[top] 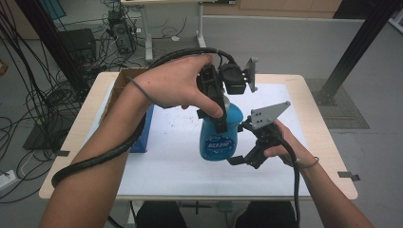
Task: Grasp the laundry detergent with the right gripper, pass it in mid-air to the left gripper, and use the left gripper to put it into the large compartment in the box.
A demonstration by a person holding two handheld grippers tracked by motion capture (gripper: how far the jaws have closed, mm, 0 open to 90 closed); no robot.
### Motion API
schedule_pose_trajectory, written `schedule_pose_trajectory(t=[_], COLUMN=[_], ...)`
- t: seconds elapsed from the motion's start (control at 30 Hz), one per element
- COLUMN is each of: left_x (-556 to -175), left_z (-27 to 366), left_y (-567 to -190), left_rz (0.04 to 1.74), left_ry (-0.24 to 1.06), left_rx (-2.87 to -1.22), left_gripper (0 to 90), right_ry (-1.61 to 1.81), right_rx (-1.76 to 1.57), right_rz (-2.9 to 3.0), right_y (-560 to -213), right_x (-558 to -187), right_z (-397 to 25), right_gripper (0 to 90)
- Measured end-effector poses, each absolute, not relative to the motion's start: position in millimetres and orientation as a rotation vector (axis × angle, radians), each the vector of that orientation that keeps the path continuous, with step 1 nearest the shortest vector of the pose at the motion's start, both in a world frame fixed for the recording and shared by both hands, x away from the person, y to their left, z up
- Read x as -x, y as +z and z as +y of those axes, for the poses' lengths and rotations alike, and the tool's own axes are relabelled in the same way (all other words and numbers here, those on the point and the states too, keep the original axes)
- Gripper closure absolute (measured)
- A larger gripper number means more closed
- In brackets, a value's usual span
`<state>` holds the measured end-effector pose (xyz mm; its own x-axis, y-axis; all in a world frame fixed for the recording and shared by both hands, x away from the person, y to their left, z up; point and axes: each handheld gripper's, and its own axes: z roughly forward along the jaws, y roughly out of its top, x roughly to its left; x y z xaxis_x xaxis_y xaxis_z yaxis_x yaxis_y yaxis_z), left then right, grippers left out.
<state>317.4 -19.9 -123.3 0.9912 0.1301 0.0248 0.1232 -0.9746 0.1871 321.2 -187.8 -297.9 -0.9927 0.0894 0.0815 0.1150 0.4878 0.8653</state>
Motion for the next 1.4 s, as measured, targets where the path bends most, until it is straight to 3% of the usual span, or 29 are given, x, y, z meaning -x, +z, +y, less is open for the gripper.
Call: schedule_pose_trajectory(t=[1.4], left_x=[-333], left_z=[24], left_y=[-123], left_rz=[0.485], left_ry=[0.097], left_rx=[-2.894], left_gripper=[37.7], right_ry=[-0.583], right_rx=[0.651], right_rz=[-3.093], right_y=[-334], right_x=[-352], right_z=[-237], right_gripper=[7.3])
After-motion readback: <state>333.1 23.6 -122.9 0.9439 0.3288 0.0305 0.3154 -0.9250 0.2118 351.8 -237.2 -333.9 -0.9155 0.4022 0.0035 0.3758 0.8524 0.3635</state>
